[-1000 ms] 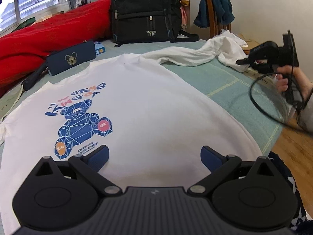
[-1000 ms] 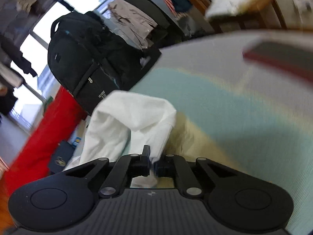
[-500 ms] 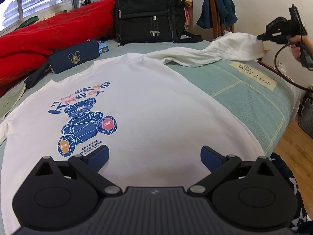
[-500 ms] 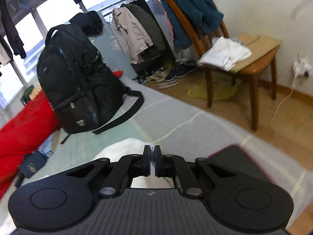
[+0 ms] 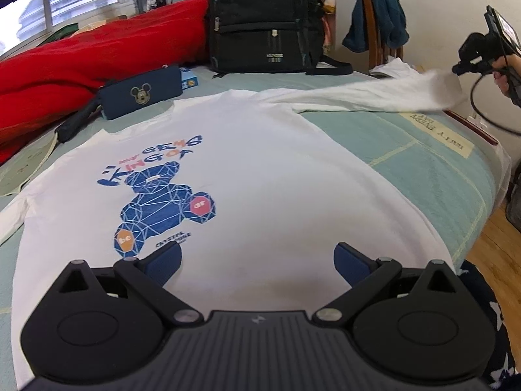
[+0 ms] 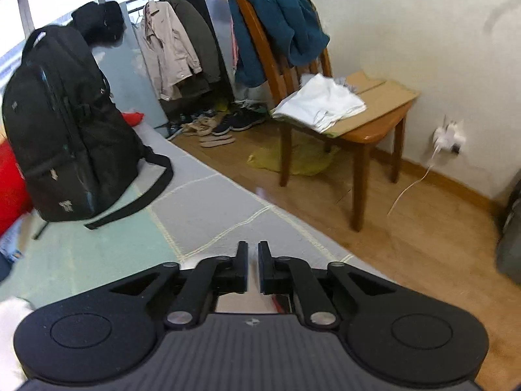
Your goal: Fold clothes
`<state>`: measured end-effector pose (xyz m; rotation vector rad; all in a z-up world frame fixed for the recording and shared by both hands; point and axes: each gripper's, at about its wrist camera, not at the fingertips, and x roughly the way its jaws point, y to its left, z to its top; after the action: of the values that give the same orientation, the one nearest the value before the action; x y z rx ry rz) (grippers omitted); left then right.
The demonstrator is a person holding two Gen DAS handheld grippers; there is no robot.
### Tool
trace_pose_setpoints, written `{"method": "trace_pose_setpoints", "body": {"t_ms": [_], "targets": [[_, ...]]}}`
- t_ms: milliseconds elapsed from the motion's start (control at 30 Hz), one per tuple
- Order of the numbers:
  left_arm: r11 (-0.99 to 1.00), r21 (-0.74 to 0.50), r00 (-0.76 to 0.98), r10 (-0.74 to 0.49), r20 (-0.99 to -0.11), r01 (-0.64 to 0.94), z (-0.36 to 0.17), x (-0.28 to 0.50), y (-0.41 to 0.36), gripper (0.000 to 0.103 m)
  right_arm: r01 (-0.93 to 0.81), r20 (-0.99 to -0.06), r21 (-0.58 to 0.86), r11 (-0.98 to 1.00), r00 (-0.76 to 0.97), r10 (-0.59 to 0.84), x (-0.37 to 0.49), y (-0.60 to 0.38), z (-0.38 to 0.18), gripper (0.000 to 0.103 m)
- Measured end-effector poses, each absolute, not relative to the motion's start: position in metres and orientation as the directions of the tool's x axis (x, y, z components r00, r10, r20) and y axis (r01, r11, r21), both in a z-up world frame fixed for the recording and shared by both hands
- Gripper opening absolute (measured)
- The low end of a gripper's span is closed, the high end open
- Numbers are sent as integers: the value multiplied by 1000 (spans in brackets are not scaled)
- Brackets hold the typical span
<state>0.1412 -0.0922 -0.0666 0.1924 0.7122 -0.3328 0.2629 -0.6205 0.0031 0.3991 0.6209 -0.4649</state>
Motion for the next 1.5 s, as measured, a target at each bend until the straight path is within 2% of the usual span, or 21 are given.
{"method": "trace_pose_setpoints", "body": {"t_ms": [100, 167, 367, 500, 600, 800, 900, 967, 1000, 1100, 1233, 1333, 1400, 1500], "targets": [[936, 56, 708, -222, -670, 347, -66, 143, -88, 100, 496, -612, 195, 846, 736, -290, 270, -603, 11, 21], [939, 55, 709, -217, -671, 339, -67, 144, -87, 100, 430, -592, 200, 880, 769, -241, 278, -584, 17, 22], [941, 70, 711, -200, -675, 331, -69, 143, -86, 100, 95, -629, 243, 965, 773, 83, 336, -496, 6, 23], [941, 81, 722, -195, -664, 329, -67, 140, -82, 100, -59, -687, 228, 972, 698, 204, 385, -437, -15, 40], [942, 83, 729, -192, -657, 324, -66, 139, -79, 100, -123, -726, 203, 971, 647, 234, 415, -405, -34, 43], [943, 69, 722, -201, -662, 326, -72, 144, -74, 100, -194, -814, 89, 977, 551, 183, 448, -381, -64, 49], [942, 62, 722, -209, -660, 329, -75, 146, -73, 100, -251, -822, 34, 967, 544, 170, 437, -376, -66, 47], [942, 58, 722, -212, -659, 329, -76, 147, -73, 100, -279, -820, 1, 960, 549, 161, 432, -370, -65, 27], [943, 56, 722, -213, -658, 328, -77, 148, -72, 100, -291, -817, -13, 957, 555, 158, 429, -367, -64, 6], [944, 48, 724, -216, -656, 325, -77, 148, -71, 100, -292, -781, -105, 951, 616, 103, 426, -355, -57, 5], [950, 37, 735, -215, -643, 310, -74, 147, -68, 100, -187, -722, -80, 979, 688, 73, 441, -359, -43, 5], [954, 32, 744, -211, -634, 298, -70, 146, -63, 100, -156, -763, -60, 986, 644, 56, 455, -358, -53, 8], [957, 33, 749, -204, -630, 288, -69, 146, -60, 100, -118, -764, -70, 991, 645, 22, 455, -360, -53, 12], [962, 27, 757, -196, -624, 272, -68, 145, -53, 100, -101, -728, -18, 995, 683, 56, 451, -360, -38, 16]]}}
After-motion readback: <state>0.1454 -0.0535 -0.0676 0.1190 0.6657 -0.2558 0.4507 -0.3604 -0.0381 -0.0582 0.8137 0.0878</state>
